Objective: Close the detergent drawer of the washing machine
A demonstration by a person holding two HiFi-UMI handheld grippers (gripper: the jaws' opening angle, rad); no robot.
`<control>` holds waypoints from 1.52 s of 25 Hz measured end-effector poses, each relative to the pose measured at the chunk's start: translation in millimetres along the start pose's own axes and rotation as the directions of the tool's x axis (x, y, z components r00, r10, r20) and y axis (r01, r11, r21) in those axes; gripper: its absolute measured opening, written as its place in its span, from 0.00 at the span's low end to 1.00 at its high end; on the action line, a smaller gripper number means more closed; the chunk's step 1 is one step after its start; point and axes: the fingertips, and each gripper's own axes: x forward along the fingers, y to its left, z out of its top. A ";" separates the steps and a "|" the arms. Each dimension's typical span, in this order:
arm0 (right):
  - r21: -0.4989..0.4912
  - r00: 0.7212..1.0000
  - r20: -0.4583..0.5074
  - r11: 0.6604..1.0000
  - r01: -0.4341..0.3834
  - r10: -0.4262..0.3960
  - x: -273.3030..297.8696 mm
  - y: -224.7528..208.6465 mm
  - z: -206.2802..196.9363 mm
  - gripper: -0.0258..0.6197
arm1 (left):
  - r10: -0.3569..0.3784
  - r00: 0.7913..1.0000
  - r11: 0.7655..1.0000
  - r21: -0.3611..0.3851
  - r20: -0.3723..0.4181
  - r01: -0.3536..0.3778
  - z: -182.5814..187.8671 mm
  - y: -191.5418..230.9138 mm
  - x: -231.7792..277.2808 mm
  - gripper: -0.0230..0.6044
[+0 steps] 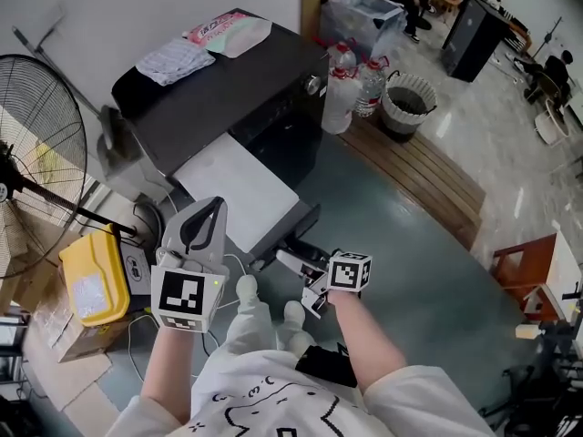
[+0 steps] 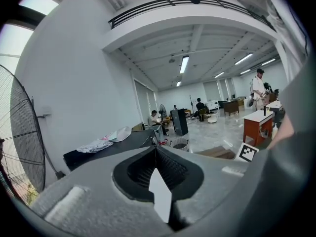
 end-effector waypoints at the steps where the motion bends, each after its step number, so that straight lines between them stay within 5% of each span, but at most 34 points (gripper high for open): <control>1: 0.000 1.000 -0.004 1.000 0.003 -0.003 1.4 0.4 0.1 0.54 | 0.001 1.000 1.000 0.000 0.003 -0.001 1.3 0.4 0.0 0.06; 38: -0.002 0.999 -0.032 0.999 0.040 -0.040 67.0 1.7 20.4 0.54 | 0.039 0.999 0.999 -0.019 0.026 -0.038 -2.5 63.8 10.8 0.06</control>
